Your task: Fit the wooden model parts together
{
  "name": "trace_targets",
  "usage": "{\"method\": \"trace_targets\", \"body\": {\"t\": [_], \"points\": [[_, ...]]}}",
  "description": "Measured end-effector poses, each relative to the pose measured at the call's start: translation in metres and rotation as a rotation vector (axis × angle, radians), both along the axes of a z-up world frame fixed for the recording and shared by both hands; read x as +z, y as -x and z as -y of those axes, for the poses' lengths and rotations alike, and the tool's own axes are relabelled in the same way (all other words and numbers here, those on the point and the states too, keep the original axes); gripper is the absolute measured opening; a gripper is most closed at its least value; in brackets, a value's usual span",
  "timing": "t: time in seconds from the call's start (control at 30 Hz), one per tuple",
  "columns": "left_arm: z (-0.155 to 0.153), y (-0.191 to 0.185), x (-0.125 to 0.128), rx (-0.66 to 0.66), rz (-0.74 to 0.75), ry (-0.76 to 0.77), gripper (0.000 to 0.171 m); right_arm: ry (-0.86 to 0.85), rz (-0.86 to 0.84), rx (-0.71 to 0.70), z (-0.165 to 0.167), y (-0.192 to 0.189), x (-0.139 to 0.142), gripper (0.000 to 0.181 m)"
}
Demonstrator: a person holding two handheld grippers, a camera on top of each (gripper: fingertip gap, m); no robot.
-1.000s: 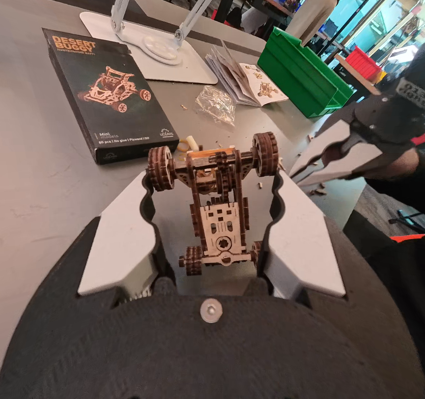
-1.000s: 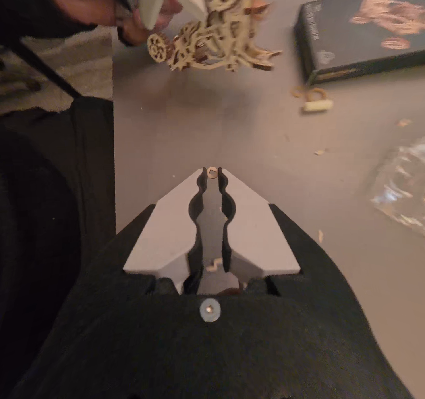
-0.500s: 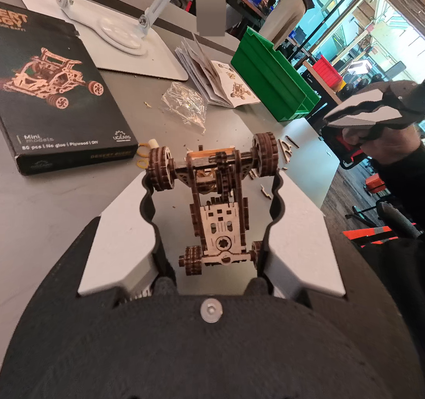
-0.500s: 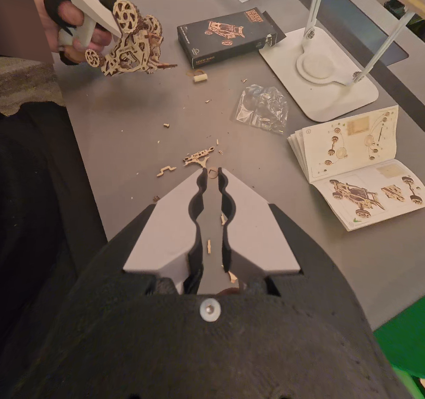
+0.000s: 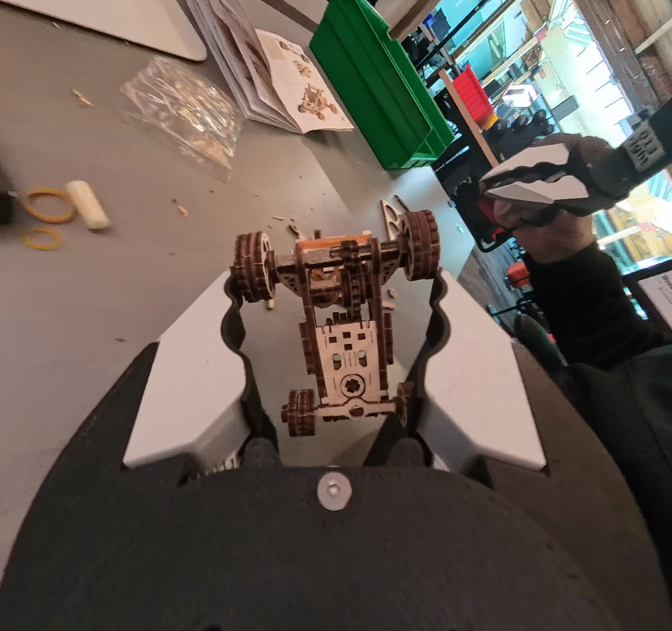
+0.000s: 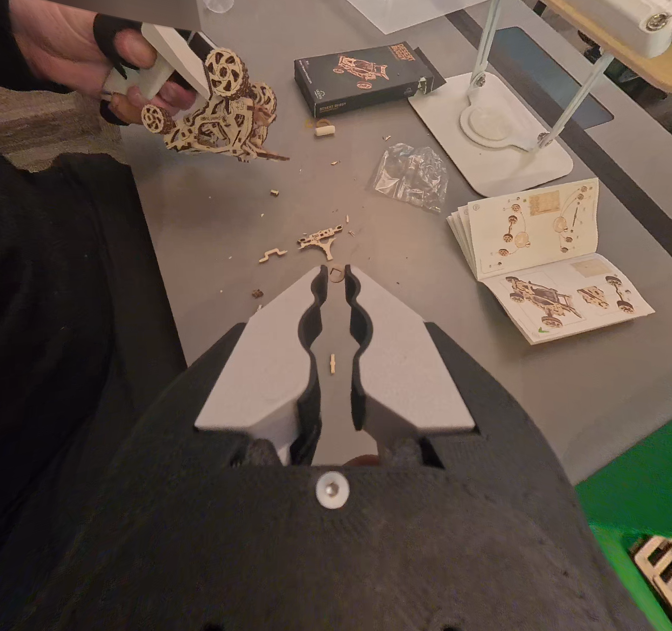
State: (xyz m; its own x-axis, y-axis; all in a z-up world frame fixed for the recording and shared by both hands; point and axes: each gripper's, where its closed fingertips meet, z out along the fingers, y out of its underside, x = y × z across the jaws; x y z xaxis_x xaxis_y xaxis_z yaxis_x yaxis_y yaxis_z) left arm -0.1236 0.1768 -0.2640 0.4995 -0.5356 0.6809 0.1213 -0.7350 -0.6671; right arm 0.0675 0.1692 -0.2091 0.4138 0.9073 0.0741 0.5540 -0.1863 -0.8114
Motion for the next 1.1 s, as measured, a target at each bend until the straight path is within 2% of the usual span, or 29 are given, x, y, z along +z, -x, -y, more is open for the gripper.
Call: {"method": "trace_targets", "body": {"t": [0.13,0.3,0.7,0.9,1.1], "points": [[0.014,-0.025,0.001,-0.001,0.069,0.062,0.100,0.004,-0.032,-0.013,0.016,-0.013,0.003,0.006],[0.035,-0.053,-0.005,-0.019,0.106,0.120,0.100,0.046,-0.040,-0.012,0.039,-0.018,-0.012,0.007],[0.036,-0.039,-0.020,0.068,0.019,0.107,0.101,0.130,0.044,0.101,0.063,-0.001,-0.062,0.007],[0.039,-0.053,-0.022,0.042,0.039,0.126,0.100,0.086,0.014,0.108,0.062,0.009,-0.052,0.006],[0.037,-0.067,-0.024,0.018,0.095,0.165,0.100,0.060,-0.031,0.158,0.058,0.038,-0.037,0.007]]}}
